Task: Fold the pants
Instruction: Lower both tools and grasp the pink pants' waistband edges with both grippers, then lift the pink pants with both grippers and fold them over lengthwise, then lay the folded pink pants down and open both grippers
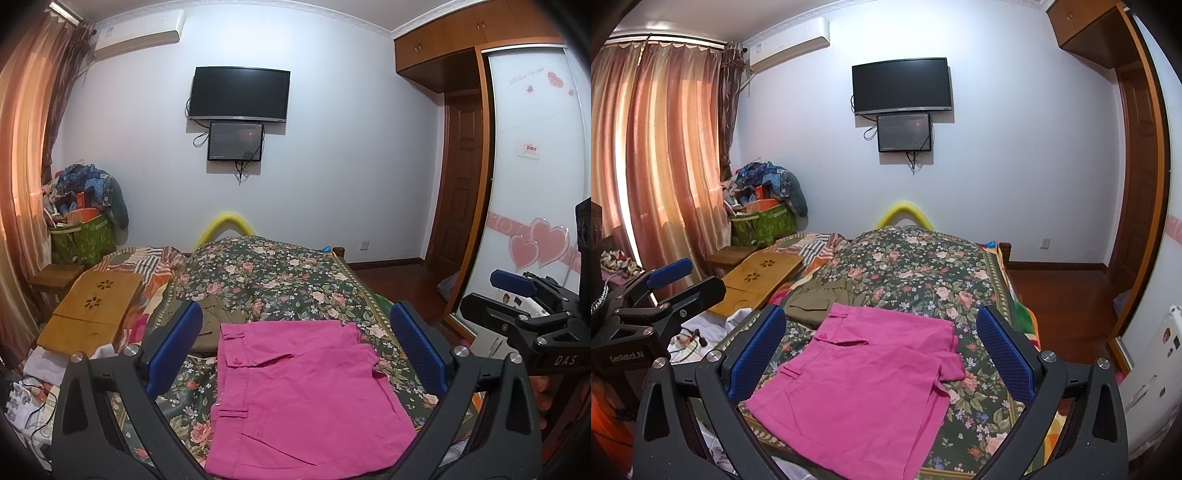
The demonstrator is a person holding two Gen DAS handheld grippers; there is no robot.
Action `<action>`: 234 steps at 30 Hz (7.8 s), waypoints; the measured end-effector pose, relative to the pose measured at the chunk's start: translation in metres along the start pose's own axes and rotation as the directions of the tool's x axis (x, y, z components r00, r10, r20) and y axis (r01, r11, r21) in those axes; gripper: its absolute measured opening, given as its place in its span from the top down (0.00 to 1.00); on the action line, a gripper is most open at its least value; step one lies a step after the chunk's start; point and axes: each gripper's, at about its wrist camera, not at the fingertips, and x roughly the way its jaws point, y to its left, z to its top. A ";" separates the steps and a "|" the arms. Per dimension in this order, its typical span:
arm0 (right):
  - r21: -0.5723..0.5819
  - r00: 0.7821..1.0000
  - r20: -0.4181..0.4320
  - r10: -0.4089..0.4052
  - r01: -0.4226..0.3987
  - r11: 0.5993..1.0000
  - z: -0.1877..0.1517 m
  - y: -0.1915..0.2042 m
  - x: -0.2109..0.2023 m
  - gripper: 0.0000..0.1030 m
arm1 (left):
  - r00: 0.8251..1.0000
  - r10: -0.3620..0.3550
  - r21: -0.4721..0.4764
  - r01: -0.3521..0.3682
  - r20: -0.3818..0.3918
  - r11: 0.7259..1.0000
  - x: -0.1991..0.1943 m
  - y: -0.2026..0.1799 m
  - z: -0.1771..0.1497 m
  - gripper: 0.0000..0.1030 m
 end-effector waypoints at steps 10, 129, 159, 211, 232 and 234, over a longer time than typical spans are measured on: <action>-0.002 0.998 -0.054 -0.029 0.029 1.000 -0.009 -0.026 0.030 0.00 | 0.998 0.015 0.013 -0.014 -0.060 1.000 0.040 0.014 -0.010 0.00; 0.197 0.921 -0.293 0.255 -0.203 0.959 0.040 -0.185 0.350 0.96 | 0.876 -0.090 -0.162 0.014 -0.474 0.987 0.420 0.163 -0.014 0.98; 0.156 0.949 -0.184 0.255 -0.228 0.961 0.074 -0.157 0.284 0.96 | 0.888 -0.120 -0.094 0.087 -0.443 0.992 0.369 0.157 0.013 0.98; 0.266 0.746 -0.534 0.398 -0.299 0.916 -0.130 -0.061 0.139 0.92 | 0.722 -0.139 -0.090 0.106 -0.678 0.990 0.183 0.185 -0.182 0.73; 0.127 0.732 -0.591 0.338 -0.329 0.936 -0.133 -0.015 0.184 0.72 | 0.694 -0.056 -0.067 0.010 -0.718 0.998 0.238 0.179 -0.172 0.59; 0.089 0.725 -0.612 0.316 -0.334 0.938 -0.132 -0.014 0.182 0.72 | 0.692 -0.055 -0.058 0.019 -0.720 0.998 0.234 0.175 -0.173 0.59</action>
